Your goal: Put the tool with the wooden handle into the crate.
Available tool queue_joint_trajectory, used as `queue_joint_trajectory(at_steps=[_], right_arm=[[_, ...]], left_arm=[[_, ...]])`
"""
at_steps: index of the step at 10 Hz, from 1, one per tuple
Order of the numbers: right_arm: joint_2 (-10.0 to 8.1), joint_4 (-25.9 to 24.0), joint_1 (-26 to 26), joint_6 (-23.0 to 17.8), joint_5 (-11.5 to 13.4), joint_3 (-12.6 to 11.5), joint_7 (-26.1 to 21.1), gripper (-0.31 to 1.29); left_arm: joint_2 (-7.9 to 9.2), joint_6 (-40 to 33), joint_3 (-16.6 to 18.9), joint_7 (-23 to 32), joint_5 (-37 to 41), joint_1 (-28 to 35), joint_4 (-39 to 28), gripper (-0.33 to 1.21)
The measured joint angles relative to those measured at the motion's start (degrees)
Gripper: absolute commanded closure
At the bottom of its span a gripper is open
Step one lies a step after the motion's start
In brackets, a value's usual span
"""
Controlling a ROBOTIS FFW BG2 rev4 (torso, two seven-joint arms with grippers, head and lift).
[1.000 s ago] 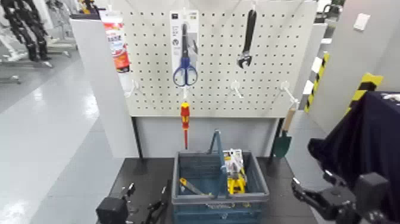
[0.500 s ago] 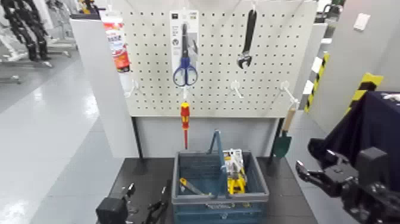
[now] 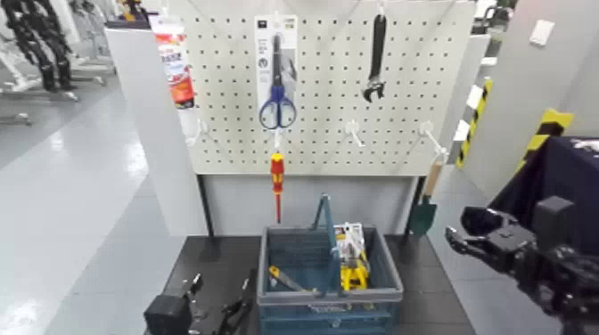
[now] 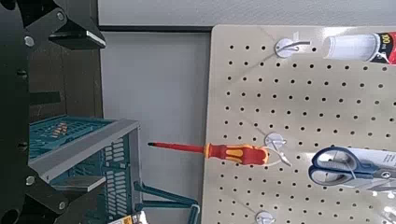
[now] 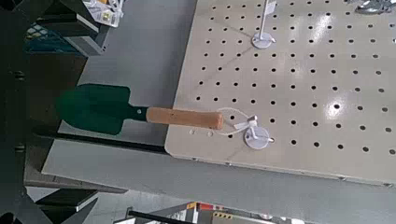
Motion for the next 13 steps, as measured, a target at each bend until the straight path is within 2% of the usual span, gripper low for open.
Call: queue_joint_trajectory(at_steps=[2, 5, 9, 13], right_arm=[[-1.92, 6.08, -4.24, -1.24, -0.47, 1.82, 0.79, 0.09], [-3.68, 15.64, -10.35, -4.22, -1.02, 5.49, 1.81, 0.08], [-4.22, 24.97, -16.85, -8.09, -1.43, 9.3, 2.22, 0.08], [-3.89, 32.36, -22.63, -11.6, -0.5, 11.59, 3.28, 0.08]], left_arm=[[0.0, 0.04, -0.09, 0.0, 0.0, -0.08, 0.11, 0.26], [0.0, 0.0, -0.24, -0.07, 0.01, -0.3, 0.41, 0.26], [0.14, -0.27, -0.72, -0.18, 0.17, -0.84, 0.97, 0.26], [0.46, -0.5, -1.38, -0.26, 0.39, -1.51, 1.42, 0.26]])
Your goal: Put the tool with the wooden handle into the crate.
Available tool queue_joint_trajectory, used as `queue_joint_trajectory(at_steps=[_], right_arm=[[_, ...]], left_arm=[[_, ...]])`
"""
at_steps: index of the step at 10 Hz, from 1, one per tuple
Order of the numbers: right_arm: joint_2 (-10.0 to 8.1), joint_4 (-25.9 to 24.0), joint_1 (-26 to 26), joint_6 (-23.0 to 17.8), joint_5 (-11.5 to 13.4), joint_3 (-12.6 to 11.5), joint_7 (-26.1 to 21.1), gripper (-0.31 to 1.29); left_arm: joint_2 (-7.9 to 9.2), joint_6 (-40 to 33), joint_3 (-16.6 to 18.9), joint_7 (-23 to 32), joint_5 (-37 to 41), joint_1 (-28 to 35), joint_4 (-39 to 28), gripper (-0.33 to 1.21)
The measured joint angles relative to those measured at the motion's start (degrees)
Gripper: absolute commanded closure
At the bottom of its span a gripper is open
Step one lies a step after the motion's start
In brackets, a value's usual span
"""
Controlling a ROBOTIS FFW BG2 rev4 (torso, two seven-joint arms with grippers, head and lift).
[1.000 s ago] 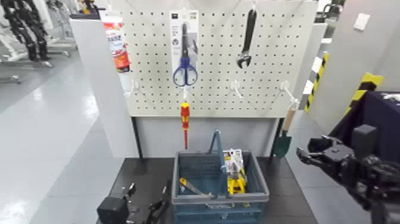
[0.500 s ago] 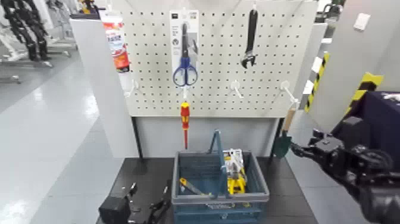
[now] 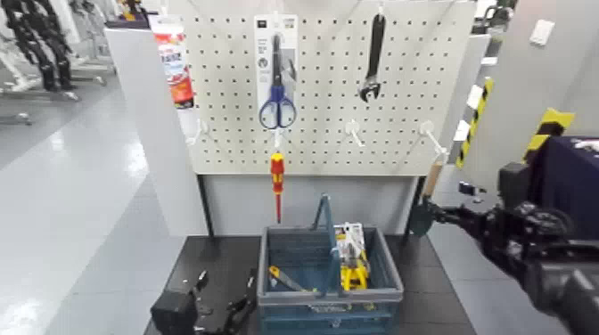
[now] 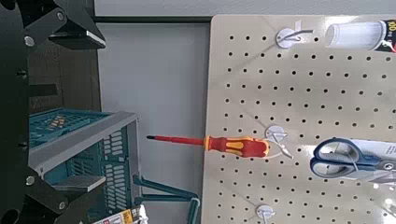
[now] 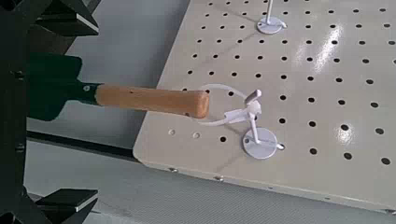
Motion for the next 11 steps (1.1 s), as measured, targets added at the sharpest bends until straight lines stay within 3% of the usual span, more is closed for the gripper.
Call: queue_joint_trajectory(at_steps=[2, 3, 4, 6, 11], right_arm=[[0.71, 2.91, -2.18, -1.24, 0.62, 0.29, 0.98, 0.17], [1.03, 3.96, -3.0, -1.75, 0.96, 0.34, 1.19, 0.3], [1.22, 4.5, -3.49, -2.09, 1.19, 0.44, 1.19, 0.67], [1.3, 4.67, -3.73, -2.43, 1.32, 0.47, 0.82, 1.05], [1.55, 3.41, -2.83, -2.27, 1.38, 0.19, -0.65, 1.17]], left_arm=[[0.09, -0.29, -0.21, -0.01, 0.13, -0.21, 0.26, 0.26], [0.15, -0.37, -0.3, -0.01, 0.21, -0.33, 0.37, 0.26], [0.15, -0.43, -0.4, -0.01, 0.29, -0.36, 0.46, 0.26], [0.15, -0.47, -0.39, -0.01, 0.38, -0.37, 0.51, 0.26], [0.03, -0.38, -0.13, -0.01, 0.41, -0.17, 0.51, 0.26]])
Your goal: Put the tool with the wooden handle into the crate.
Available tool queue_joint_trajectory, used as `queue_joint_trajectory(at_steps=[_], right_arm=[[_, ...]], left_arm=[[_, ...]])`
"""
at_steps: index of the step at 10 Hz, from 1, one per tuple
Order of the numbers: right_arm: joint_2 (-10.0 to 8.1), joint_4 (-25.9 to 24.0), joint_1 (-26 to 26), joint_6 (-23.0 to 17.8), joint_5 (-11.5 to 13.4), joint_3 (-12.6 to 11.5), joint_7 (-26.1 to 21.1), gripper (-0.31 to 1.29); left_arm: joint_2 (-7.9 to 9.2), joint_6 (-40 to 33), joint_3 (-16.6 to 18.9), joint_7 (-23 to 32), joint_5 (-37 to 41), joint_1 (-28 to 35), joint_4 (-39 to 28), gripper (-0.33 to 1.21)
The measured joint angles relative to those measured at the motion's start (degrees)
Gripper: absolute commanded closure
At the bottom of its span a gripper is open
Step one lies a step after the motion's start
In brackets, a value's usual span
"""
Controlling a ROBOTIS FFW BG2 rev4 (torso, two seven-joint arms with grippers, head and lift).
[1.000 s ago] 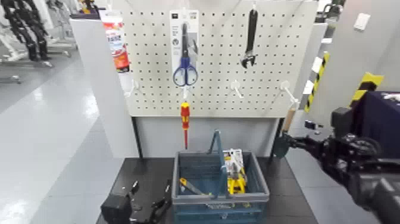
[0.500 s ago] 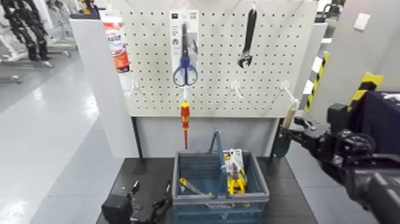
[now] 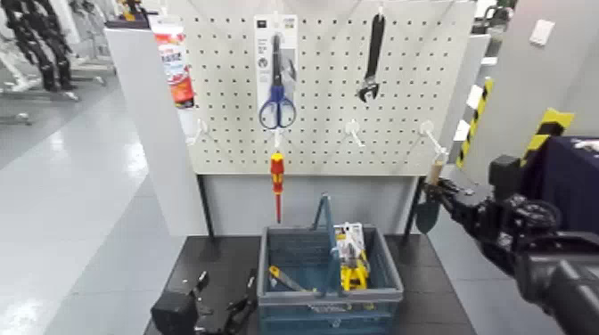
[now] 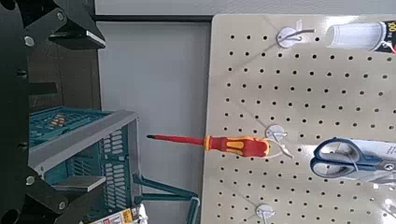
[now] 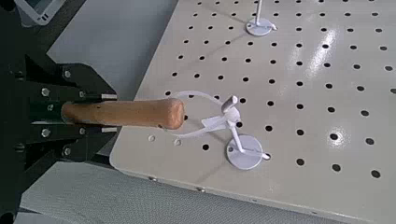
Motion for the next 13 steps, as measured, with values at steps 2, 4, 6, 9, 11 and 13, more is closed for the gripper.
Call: queue_joint_trajectory(at_steps=[2, 4, 6, 9, 11, 13], right_arm=[[0.02, -0.77, 0.62, 0.0, -0.01, -0.55, 0.09, 1.17], [0.14, -3.42, 2.33, 0.41, -0.59, -1.3, 0.11, 1.17], [0.34, -8.63, 5.18, 1.94, -1.36, -1.76, -0.23, 1.17], [0.75, -21.6, 10.9, 8.47, -0.82, -2.43, -2.38, 1.17], [1.74, -31.54, 15.39, 14.21, -0.2, -4.1, -2.59, 1.17], [3.14, -39.97, 19.55, 18.47, -1.18, -5.43, -2.78, 1.17]], left_arm=[[-0.11, 0.0, 0.1, 0.0, 0.0, 0.11, 0.0, 0.26], [-0.17, 0.06, 0.2, 0.0, -0.01, 0.24, -0.07, 0.26], [-0.23, 0.22, 0.3, 0.0, -0.01, 0.38, -0.16, 0.26], [-0.32, 0.45, 0.4, 0.0, -0.01, 0.5, -0.2, 0.26], [-0.32, 0.63, 0.5, 0.0, -0.01, 0.65, -0.34, 0.26], [-0.32, 0.83, 0.58, 0.0, -0.01, 0.75, -0.51, 0.26]])
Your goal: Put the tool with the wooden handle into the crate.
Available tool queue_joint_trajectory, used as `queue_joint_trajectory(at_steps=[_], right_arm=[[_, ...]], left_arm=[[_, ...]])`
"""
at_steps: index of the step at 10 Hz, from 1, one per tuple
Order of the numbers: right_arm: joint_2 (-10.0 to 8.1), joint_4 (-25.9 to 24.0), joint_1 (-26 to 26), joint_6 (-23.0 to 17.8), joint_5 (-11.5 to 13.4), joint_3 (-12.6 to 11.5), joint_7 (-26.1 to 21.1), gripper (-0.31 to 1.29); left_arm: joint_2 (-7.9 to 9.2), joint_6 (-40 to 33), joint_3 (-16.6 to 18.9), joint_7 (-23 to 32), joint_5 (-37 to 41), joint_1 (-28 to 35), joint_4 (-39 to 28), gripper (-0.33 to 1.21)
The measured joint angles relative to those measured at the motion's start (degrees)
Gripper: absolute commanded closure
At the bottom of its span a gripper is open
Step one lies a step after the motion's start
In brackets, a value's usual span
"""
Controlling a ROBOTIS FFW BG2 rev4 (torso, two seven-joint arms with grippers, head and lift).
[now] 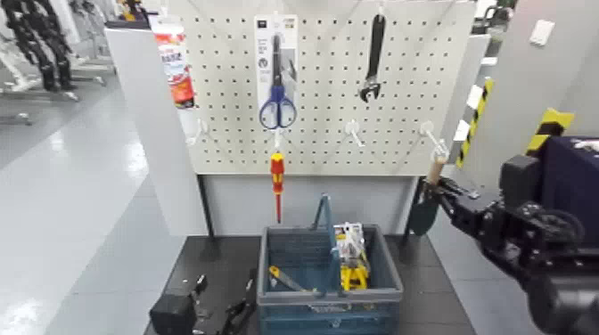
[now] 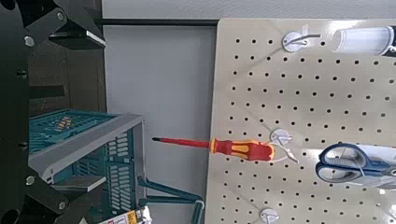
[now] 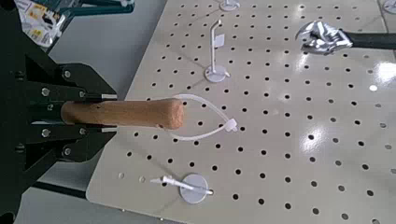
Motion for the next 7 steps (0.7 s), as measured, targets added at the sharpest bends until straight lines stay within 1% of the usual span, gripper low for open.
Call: queue_joint_trajectory(at_steps=[2, 3, 4, 5, 7], right_arm=[[1.32, -5.92, 2.95, 2.65, -1.71, -0.98, -0.43, 1.17], [2.28, -9.39, 4.83, 4.2, -2.71, -1.71, -0.86, 1.17], [3.15, -11.63, 6.4, 5.05, -4.14, -2.23, -1.06, 1.17], [3.99, -12.9, 7.74, 5.33, -5.98, -2.5, -1.58, 1.17], [5.78, -12.9, 10.15, 3.5, -9.95, -2.8, -3.59, 1.17]], left_arm=[[0.0, 0.14, 0.0, 0.0, 0.0, 0.03, -0.08, 0.26], [0.0, 0.19, 0.05, 0.0, 0.0, 0.09, -0.11, 0.26], [0.0, 0.22, 0.08, 0.0, 0.0, 0.11, -0.17, 0.26], [0.0, 0.22, 0.09, 0.0, 0.0, 0.16, -0.19, 0.26], [0.0, 0.27, 0.09, 0.0, 0.0, 0.19, -0.2, 0.26]])
